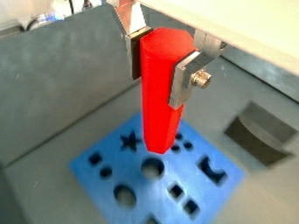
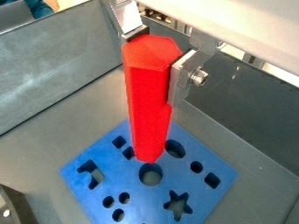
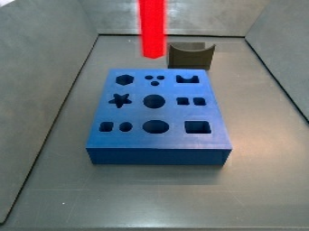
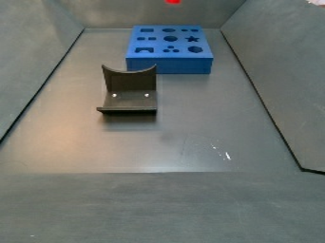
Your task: Insert the hexagon object.
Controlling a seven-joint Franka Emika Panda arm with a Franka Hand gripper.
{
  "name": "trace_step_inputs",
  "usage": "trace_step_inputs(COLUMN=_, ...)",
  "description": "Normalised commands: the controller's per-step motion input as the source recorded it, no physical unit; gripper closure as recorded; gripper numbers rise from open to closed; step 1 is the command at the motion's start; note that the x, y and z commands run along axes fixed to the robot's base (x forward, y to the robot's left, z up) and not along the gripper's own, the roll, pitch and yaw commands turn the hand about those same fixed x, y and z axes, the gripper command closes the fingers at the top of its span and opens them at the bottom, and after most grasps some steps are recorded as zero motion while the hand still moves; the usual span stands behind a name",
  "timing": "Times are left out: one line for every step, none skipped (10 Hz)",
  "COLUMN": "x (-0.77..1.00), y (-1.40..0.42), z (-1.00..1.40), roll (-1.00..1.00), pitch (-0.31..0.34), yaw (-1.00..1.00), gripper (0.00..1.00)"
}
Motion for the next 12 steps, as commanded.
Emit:
trace_step_inputs(x=-1.0, y=0.7, z=-1.0, roll=0.02, pitch=-0.18, yaw=0.01, gripper=1.0)
trace_step_inputs(x=-1.0, y=0.71, z=-1.0, roll=0.02, pitch=-0.18, yaw=0.0, gripper=1.0)
trace_step_inputs(x=-1.0, y=0.73, z=-1.0, roll=0.0, pitch=-0.143, yaw=0.0, gripper=1.0)
trace_step_inputs(x=-1.0, y=0.67, z=-0.98, roll=-0.04, pitch=-0.157, yaw=-0.06, gripper=1.0)
trace_step_inputs(x=-0.64, y=0.29, z=-0.41, roll=-0.27, pitch=-0.314, yaw=-0.08, gripper=1.0)
trace_step_inputs(x=-0.33, y=0.05, z=-0.42, roll=-0.25, pitch=-0.254, yaw=-0.05, gripper=1.0)
trace_step_inputs(x=0.0, y=0.0, z=-0.21, roll=-0.1, pitch=-0.03, yaw=-0.03, gripper=1.0)
trace_step_inputs(x=0.05, y=0.01, z=-0.23, roll=-0.03, pitch=0.0, yaw=-0.02, gripper=1.0)
trace_step_inputs(x=0.15, y=0.25, z=-0.45, roll=-0.09, pitch=0.021, yaw=0.0, gripper=1.0)
trace_step_inputs(x=0.31, y=0.36, z=-0.57, roll=-0.09, pitch=0.094, yaw=0.0, gripper=1.0)
trace_step_inputs(x=0.4, y=0.37, z=-0.68, roll=-0.22, pitch=0.077, yaw=-0.05, gripper=1.0)
trace_step_inputs(x=0.16, y=0.17, z=-0.75, roll=-0.2, pitch=0.019, yaw=-0.09, gripper=1.0)
